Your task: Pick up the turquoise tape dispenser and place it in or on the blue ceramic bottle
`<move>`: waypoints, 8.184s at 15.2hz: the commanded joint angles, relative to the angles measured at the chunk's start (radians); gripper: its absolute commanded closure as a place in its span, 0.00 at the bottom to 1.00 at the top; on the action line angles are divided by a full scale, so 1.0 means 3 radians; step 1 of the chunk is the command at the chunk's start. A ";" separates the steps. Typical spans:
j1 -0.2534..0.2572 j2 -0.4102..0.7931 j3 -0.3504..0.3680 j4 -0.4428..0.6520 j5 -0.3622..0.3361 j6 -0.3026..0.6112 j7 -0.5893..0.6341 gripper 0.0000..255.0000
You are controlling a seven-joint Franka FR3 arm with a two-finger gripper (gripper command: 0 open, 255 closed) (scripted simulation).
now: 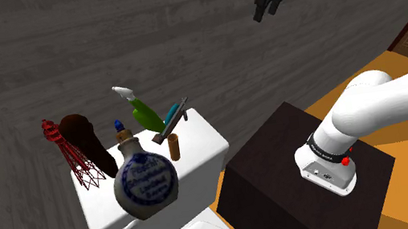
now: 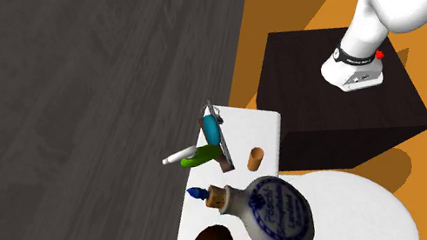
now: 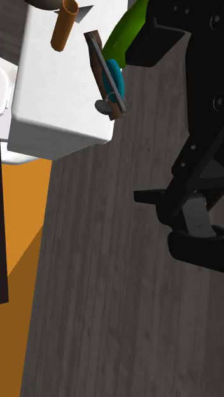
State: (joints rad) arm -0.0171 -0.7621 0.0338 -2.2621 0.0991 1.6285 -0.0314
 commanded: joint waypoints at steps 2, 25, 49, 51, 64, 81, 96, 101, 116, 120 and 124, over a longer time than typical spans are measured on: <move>-0.0017 -0.0063 0.0076 -0.0126 0.0047 0.0089 0.0154 0.00; -0.0874 0.0732 0.2778 -0.0963 0.0939 0.2478 0.3979 0.00; -0.4753 0.1083 0.6765 -0.0039 0.0699 0.3402 0.5726 0.00; -0.4751 0.1083 0.6764 -0.0039 0.0699 0.3402 0.5727 0.00; -0.4591 0.1171 0.6575 -0.0026 0.0578 0.3295 0.5791 1.00; -0.3477 0.1611 0.5347 0.0183 -0.0047 0.2636 0.6106 1.00; -0.2581 0.1536 0.4329 0.0559 0.0005 0.1988 0.5967 1.00; -0.2458 0.1477 0.4147 0.0720 0.0055 0.1768 0.5898 1.00; -0.3106 0.1168 0.5487 0.1638 0.0244 0.1145 0.6670 1.00; -0.3398 0.0914 0.5865 0.2060 0.0436 0.0912 0.6810 1.00; -0.3444 0.0829 0.5956 0.2044 0.0506 0.0979 0.6842 1.00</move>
State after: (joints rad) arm -1.0480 -0.5081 1.8147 -1.6429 0.2462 1.9132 2.0192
